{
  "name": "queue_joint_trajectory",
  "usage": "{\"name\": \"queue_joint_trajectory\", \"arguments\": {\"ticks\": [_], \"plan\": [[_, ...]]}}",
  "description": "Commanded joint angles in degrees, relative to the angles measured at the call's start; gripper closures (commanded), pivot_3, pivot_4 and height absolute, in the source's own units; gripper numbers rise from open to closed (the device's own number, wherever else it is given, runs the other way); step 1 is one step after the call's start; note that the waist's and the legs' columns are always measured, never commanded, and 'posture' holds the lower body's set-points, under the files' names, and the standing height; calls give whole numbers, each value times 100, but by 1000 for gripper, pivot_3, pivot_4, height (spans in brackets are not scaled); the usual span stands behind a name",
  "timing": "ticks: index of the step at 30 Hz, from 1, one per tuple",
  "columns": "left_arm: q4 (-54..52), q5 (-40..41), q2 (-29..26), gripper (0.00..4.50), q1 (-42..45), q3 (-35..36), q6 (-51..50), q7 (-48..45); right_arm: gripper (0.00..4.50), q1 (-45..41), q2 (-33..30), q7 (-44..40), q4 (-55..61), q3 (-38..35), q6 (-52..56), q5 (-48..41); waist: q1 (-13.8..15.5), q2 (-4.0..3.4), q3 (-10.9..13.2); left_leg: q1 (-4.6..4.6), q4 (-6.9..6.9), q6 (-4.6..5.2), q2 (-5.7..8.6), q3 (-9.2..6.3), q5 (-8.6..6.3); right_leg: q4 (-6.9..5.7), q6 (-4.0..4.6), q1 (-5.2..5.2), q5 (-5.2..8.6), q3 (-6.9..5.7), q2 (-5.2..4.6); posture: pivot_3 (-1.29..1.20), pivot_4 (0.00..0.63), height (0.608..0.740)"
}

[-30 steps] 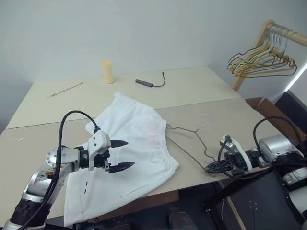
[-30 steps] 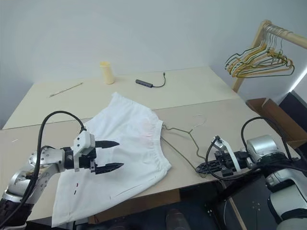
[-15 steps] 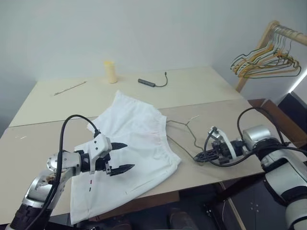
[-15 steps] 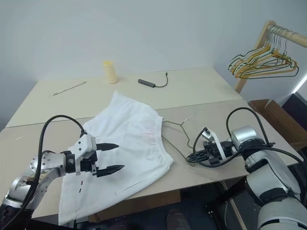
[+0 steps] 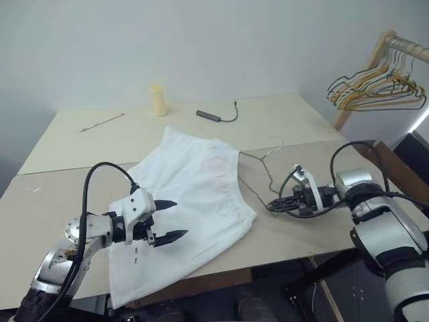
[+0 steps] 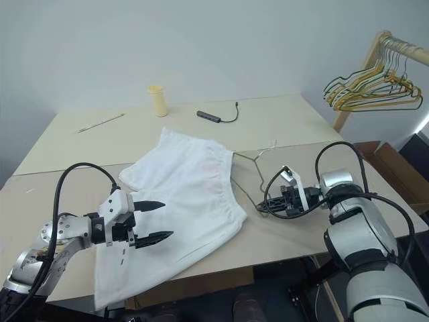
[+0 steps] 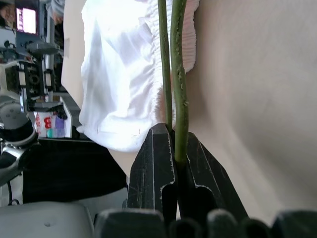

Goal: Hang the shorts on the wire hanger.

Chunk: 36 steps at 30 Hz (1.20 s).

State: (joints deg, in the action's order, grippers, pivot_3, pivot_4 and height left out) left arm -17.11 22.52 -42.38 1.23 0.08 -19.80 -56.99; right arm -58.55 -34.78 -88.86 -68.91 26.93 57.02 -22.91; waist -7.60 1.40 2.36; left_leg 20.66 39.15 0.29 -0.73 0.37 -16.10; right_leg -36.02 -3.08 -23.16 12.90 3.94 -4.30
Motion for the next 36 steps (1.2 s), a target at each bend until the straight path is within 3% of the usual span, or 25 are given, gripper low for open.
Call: {"name": "queue_joint_trajectory", "arguments": {"ticks": [1, 10, 17, 23, 32, 36], "plan": [[-95, 27, 28, 27, 86, 99, 119, 24, 4500, 13, -17, -62, 208, -445, -443, 248, 21, -1, 0, 0, 0, 0, 0, 0, 0, -1, 0, 0, 0, 0, 0, -63, 0, 740], [454, -25, 258, 27, 797, 9, 215, -54, 4500, 1195, -97, 1382, 3321, -1258, -1566, 624, 20, -4, -1, 0, 1, 0, 0, 0, 0, -5, -1, -2, 0, 1, 1, -118, 0, 740], [1483, -128, 202, 27, 2274, 250, 538, -130, 4500, 1633, -121, 2548, 4750, -1167, -2149, 1413, -66, -4, -1, 7, 3, -1, 2, -2, 0, -1, -2, -3, 0, -4, 0, -147, 0, 740], [3197, -261, -58, 27, 4179, 382, 1057, -698, 4500, 1581, -130, 2675, 5242, -1091, -2318, 1695, -192, -4, -1, 20, 10, -1, 6, -10, 0, 6, -5, -9, -3, -9, -3, -142, 0, 740], [5338, -868, -500, 27, 6143, -566, 2113, -3331, 4500, 1231, -382, 2246, 6109, -771, -2363, 1983, -398, -6, 0, 31, 13, 0, 9, -18, 0, 4, -9, -15, -1, -16, -6, -143, 0, 740], [5932, -1060, -586, 27, 6579, -1292, 2598, -3551, 4500, 1114, -426, 2059, 6394, -636, -2243, 2040, -425, -6, 0, 43, 17, 1, 8, -21, 0, -2, -10, -27, 0, -18, -4, -144, 0, 740]]}}
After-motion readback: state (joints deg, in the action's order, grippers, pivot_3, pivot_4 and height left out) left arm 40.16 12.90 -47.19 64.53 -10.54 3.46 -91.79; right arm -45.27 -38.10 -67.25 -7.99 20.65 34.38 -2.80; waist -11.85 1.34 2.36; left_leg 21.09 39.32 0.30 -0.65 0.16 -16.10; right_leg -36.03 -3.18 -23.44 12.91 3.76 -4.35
